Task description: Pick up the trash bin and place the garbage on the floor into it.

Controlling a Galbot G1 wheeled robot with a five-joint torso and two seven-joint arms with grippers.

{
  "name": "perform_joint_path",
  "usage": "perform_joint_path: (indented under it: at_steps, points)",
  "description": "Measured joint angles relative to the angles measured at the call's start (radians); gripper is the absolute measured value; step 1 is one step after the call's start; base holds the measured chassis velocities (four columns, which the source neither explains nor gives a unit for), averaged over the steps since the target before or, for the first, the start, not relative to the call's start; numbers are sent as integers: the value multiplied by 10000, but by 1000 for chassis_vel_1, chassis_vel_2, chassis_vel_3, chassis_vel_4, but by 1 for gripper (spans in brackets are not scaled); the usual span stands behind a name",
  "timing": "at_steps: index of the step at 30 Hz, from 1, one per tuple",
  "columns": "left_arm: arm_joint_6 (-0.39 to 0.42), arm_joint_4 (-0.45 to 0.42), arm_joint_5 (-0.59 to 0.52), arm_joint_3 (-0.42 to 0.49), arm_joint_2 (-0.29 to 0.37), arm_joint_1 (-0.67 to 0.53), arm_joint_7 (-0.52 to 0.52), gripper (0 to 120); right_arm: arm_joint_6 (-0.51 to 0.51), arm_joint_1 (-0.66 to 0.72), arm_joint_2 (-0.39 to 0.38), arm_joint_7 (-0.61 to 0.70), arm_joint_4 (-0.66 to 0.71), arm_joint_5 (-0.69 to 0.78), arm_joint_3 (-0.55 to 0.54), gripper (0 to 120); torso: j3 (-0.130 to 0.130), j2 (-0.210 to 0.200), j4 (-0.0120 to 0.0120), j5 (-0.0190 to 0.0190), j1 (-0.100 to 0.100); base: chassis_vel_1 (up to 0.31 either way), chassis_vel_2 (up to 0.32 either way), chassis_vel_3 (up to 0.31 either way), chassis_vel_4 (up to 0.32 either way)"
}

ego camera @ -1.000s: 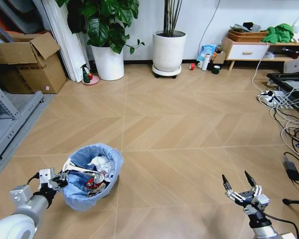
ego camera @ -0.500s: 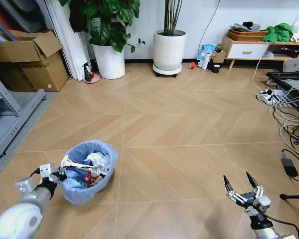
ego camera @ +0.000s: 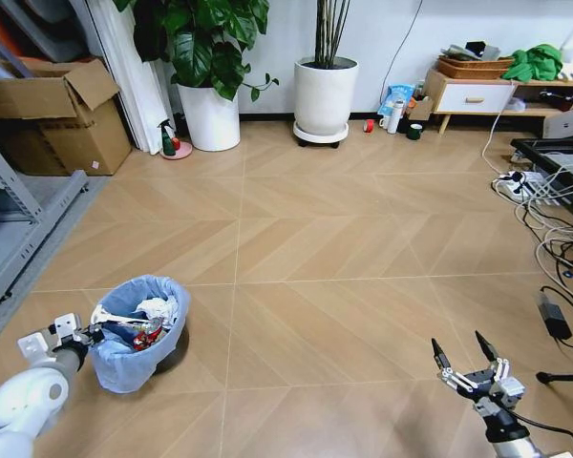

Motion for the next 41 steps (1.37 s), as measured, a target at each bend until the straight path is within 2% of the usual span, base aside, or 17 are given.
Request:
perform_joint_path:
  at_steps: [2, 3, 5, 7, 9, 10, 12, 13, 17, 18, 22, 23, 25, 31, 34, 41]
  points:
    - [0, 7, -37, -1, 31, -1, 30, 11, -11, 0, 22, 44, 20, -31, 1, 100, 0, 0, 0, 3, 0, 0, 0, 0, 0]
    - [0, -2, -70, -42, 56, 40, 84, 20, -41, 0, 52, 175, 55, -119, 4, 100, 0, 0, 3, 3, 0, 0, 0, 0, 0]
    - [-1, -24, -73, -64, 59, 73, 90, 22, -51, -1, 62, 262, 71, -164, 5, 100, -1, 0, 2, 1, 0, 0, 0, 0, 0]
    - [-36, -120, -46, -125, 59, 166, 69, 30, -61, 4, 71, 763, 127, -354, -8, 100, 0, 0, 2, 1, 0, 0, 0, 0, 0]
    - [-150, -351, 255, -277, 59, 376, -120, 41, -22, 39, 54, 1564, 223, -738, -73, 100, 0, 0, 2, 1, 0, 0, 0, 0, 0]
    - [-150, -351, 255, -277, 59, 376, -120, 41, -22, 39, 54, 1564, 223, -738, -73, 100, 0, 0, 2, 1, 0, 0, 0, 0, 0]
    - [-456, -571, 733, -412, 57, 560, -240, 52, 124, 83, 10, 2316, 273, -1171, -177, 100, 0, 0, 3, 2, 0, 0, 0, 0, 0]
    - [-456, -571, 733, -412, 57, 560, -240, 52, 124, 83, 10, 2316, 273, -1171, -177, 100, 0, 0, 3, 2, 0, 0, 0, 0, 0]
    - [-690, -1031, 1052, -665, -37, 802, -409, 70, 203, 140, -3, 2735, 295, -1405, -324, 100, 0, 0, 1, 2, 0, 0, 0, 0, 0]
    - [-690, -1031, 1052, -665, -37, 802, -409, 70, 203, 140, -3, 2735, 295, -1405, -324, 100, 0, 0, 1, 2, 0, 0, 0, 0, 0]
    - [-1147, -1934, 1462, -713, -503, 992, -434, 89, 142, 687, 59, 3048, 252, -1386, -781, 100, 0, 0, 1, 0, 0, 0, 0, 0, 0]
    - [-1147, -1934, 1462, -713, -503, 992, -434, 89, 142, 687, 59, 3048, 252, -1386, -781, 100, 0, 0, 1, 0, 0, 0, 0, 0, 0]
    - [-1303, -2467, 1780, -545, -841, 1064, -421, 97, 86, 1143, 101, 3247, 151, -1373, -1101, 100, 0, 0, 2, 7, 0, 0, 0, 0, 0]
    - [-1558, -3438, 2580, 382, -1559, 1143, -228, 100, -56, 2501, 134, 3620, -243, -1356, -2002, 100, 0, 0, -1, 2, 0, 0, 0, 0, 0]
    - [-1708, -3592, 2945, 693, -1803, 1254, -33, 100, -58, 3197, 212, 3753, -636, -1360, -2596, 100, 0, 0, 3, 1, 0, 0, 0, 0, 0]
    - [-1932, -3416, 3126, 791, -1952, 1173, 145, 100, -152, 4205, 336, 3846, -1290, -1292, -3344, 100, 1, 0, 4, 1, 0, 0, 0, 0, 0]
